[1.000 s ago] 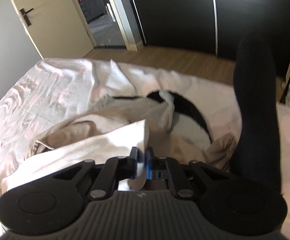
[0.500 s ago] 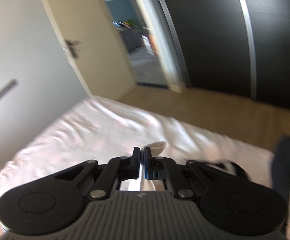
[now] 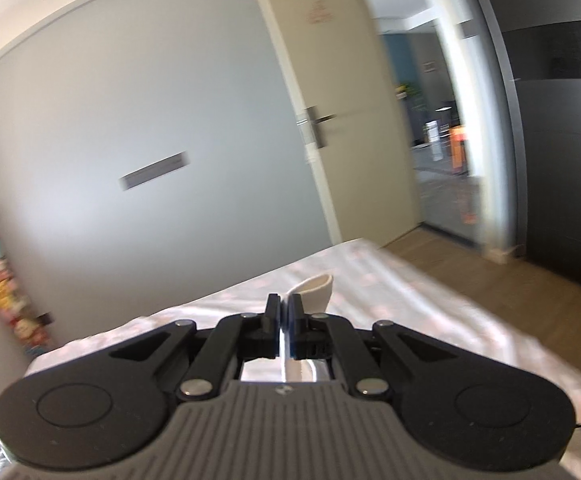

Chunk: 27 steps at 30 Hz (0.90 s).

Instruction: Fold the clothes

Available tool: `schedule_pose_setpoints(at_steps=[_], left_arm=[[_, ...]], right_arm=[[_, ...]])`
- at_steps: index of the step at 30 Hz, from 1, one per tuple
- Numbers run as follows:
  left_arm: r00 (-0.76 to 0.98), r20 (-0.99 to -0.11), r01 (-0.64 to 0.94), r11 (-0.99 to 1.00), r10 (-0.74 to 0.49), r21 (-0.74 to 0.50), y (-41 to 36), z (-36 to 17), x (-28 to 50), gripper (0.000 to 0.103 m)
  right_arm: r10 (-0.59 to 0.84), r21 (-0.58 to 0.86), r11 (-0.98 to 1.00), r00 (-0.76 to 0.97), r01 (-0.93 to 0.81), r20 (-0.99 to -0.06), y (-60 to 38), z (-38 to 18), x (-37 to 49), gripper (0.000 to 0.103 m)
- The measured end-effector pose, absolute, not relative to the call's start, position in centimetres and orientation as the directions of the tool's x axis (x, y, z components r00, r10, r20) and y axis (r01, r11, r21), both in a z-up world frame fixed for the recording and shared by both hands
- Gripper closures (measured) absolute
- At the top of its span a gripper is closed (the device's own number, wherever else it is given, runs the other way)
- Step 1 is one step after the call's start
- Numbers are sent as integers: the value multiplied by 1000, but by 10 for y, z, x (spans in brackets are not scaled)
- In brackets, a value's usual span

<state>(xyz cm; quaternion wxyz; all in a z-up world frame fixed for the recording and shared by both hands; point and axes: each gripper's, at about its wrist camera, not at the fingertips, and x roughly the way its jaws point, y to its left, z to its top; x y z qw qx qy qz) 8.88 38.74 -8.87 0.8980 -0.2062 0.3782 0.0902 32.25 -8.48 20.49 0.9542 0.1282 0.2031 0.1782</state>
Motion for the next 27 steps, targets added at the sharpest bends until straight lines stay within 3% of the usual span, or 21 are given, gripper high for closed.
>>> schedule_pose_setpoints(at_steps=[10, 27], left_arm=[[706, -709, -286, 913, -5, -291, 401, -93, 95, 64], [686, -725, -355, 895, 55, -269, 447, -113, 120, 64]], right_arm=[[667, 419, 744, 612, -520, -425, 86, 139, 307, 98], [741, 577, 652, 253, -491, -622, 245, -108, 312, 97]])
